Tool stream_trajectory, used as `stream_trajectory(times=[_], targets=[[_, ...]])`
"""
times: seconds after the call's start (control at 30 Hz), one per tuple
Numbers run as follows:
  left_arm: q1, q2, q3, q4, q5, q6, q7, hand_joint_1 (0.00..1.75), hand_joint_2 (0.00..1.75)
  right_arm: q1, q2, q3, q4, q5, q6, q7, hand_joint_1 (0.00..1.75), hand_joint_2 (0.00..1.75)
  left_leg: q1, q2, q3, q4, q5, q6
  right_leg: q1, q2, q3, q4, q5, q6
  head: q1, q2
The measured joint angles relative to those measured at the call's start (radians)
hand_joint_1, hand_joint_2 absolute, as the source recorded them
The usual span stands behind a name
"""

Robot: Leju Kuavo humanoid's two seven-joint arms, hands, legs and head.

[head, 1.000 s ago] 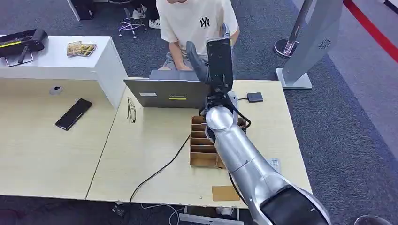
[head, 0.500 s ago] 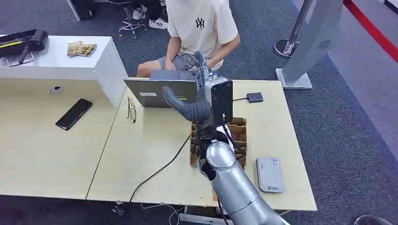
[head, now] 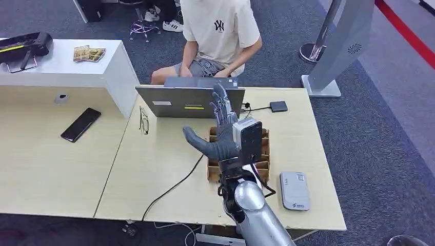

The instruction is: Pass the card to the sensor for recognition and then transmit it.

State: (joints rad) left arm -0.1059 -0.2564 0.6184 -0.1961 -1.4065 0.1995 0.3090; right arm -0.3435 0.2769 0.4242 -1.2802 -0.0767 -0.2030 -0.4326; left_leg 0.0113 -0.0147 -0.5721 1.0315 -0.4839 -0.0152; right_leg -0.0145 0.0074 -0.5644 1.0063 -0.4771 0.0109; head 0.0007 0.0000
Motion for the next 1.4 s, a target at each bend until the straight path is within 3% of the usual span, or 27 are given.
stream_trajectory(times=[0.5,0.53,0.57,0.6,0.63,0.77,1.13,1.27,1.33,1.37,1.4], targets=[[0.001,0.0,0.042,0.0,0.011,0.012,0.0,0.0,1.75,0.116,-0.041,-0.045,-0.018,0.057,0.014,-0.022,0.02,1.75,0.0,0.0,0.0,0.0,0.0,0.0,0.0,0.0,0.0,0.0,0.0,0.0,0.0,0.0],[0.001,0.0,0.045,0.0,0.012,0.013,0.0,0.0,1.75,0.121,-0.042,-0.046,-0.021,0.064,0.015,-0.024,0.1,1.75,0.0,0.0,0.0,0.0,0.0,0.0,0.0,0.0,0.0,0.0,0.0,0.0,0.0,0.0],[0.001,0.0,0.049,0.0,0.013,0.013,0.0,0.0,1.75,0.127,-0.043,-0.047,-0.024,0.072,0.015,-0.024,0.63,1.75,0.0,0.0,0.0,0.0,0.0,0.0,0.0,0.0,0.0,0.0,0.0,0.0,0.0,0.0],[0.001,0.0,0.051,0.0,0.014,0.013,0.0,0.0,1.75,0.131,-0.044,-0.048,-0.027,0.079,0.014,-0.025,0.96,1.75,0.0,0.0,0.0,0.0,0.0,0.0,0.0,0.0,0.0,0.0,0.0,0.0,0.0,0.0],[0.001,0.0,0.053,0.0,0.015,0.014,0.0,0.0,1.75,0.135,-0.046,-0.05,-0.029,0.085,0.014,-0.025,1.4,1.75,0.0,0.0,0.0,0.0,0.0,0.0,0.0,0.0,0.0,0.0,0.0,0.0,0.0,0.0],[0.001,0.0,0.059,0.0,0.017,0.016,0.0,0.0,1.75,0.15,-0.05,-0.051,-0.035,0.109,-0.003,-0.03,1.62,1.75,0.0,0.0,0.0,0.0,0.0,0.0,0.0,0.0,0.0,0.0,0.0,0.0,0.0,0.0],[0.004,0.0,0.076,0.0,0.02,0.019,0.002,0.0,1.75,0.165,-0.054,-0.049,-0.04,0.209,-0.066,-0.041,1.71,1.75,0.0,0.0,0.0,0.0,0.0,0.0,0.0,0.0,0.0,0.0,0.0,0.0,0.0,0.0],[0.004,0.0,0.078,0.0,0.021,0.016,0.002,0.0,1.75,0.164,-0.055,-0.036,-0.036,0.316,-0.142,-0.042,1.75,1.75,0.0,0.0,0.0,0.0,0.0,0.0,0.0,0.0,0.0,0.0,0.0,0.0,0.0,0.0],[0.004,0.0,0.079,0.0,0.021,0.016,0.002,0.0,1.75,0.16,-0.055,-0.022,-0.028,0.376,-0.19,-0.041,1.57,1.75,0.0,0.0,0.0,0.0,0.0,0.0,0.0,0.0,0.0,0.0,0.0,0.0,0.0,0.0],[0.004,0.0,0.079,0.0,0.021,0.016,0.002,0.0,1.75,0.158,-0.055,-0.016,-0.023,0.405,-0.212,-0.04,1.34,1.75,0.0,0.0,0.0,0.0,0.0,0.0,0.0,0.0,0.0,0.0,0.0,0.0,0.0,0.0],[0.004,0.0,0.079,0.0,0.02,0.016,0.002,0.0,1.75,0.156,-0.055,-0.009,-0.017,0.436,-0.236,-0.039,0.86,1.75,0.0,0.0,0.0,0.0,0.0,0.0,0.0,0.0,0.0,0.0,0.0,0.0,0.0,0.0]])
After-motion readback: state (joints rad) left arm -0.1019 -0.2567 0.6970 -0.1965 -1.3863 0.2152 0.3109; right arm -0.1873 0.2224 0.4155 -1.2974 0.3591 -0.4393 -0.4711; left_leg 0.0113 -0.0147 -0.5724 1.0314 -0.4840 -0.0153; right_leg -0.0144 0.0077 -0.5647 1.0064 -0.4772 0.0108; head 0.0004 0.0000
